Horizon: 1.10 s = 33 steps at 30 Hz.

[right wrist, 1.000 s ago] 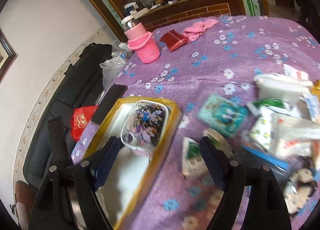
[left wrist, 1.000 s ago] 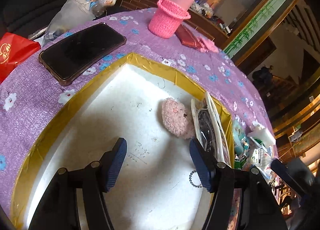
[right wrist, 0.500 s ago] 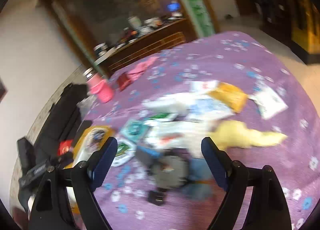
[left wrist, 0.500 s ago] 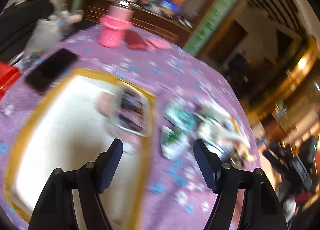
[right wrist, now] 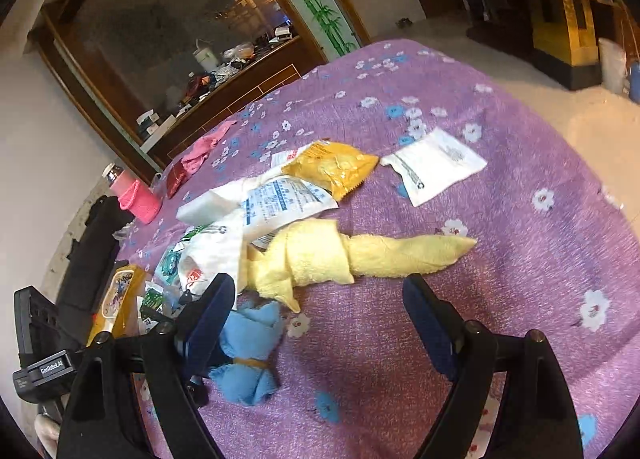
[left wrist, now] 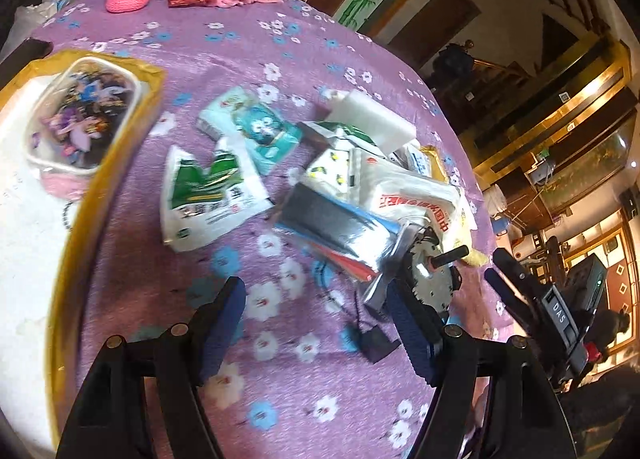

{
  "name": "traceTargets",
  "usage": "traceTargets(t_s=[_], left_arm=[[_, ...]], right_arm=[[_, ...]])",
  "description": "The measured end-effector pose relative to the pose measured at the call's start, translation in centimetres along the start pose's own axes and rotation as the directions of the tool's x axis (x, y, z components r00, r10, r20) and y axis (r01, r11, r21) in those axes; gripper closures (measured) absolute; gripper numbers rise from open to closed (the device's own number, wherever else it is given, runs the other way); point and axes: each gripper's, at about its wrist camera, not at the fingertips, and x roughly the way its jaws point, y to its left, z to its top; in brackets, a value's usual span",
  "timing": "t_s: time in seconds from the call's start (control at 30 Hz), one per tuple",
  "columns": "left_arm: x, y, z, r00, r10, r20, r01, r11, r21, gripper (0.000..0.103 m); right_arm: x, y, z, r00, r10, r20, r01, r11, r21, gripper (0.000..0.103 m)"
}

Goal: Organize soft objects
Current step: 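Move left gripper to dark blue sponge while right gripper moves to blue cloth, then close left gripper on dark blue sponge while right gripper grasps blue cloth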

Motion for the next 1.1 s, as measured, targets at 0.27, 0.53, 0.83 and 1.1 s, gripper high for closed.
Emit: traceTargets(t_s=[0.27,0.53,0.83,1.1], left_arm=[[2.9,1.3,2.0,0.998,-0.060,-0.024,0.055,0.984,-0.171,0.027],[5.2,0.9,4.1,0.998,-0.060,-0.033,0.050,0.969,-0.240,0.019],[4.2,0.4,3.8,0.999,0.002,-0.046,-0.003,1.000,-0.017,0.056],[2.0,0.0,2.7,1.000,0.018,-0.006,-0.018,0.998,0.063,0.055]], right_arm=[[1.1,0.8,-1.2,0.992,0.097,-0.086,-0.101,0.994,-0.037,0.018],[1.6,5.5,-4.0,0.970,0.124,-0.210,-0.172,0.958,-0.231,0.018],[1.6,5.6,-4.6,0.972,0.095,-0.214,-0.143,0.964,-0.224,0.018],[2.3,6.9,-4.9,0.972,0.010,-0.237,-0.093,0.936,-0.339,0.018]])
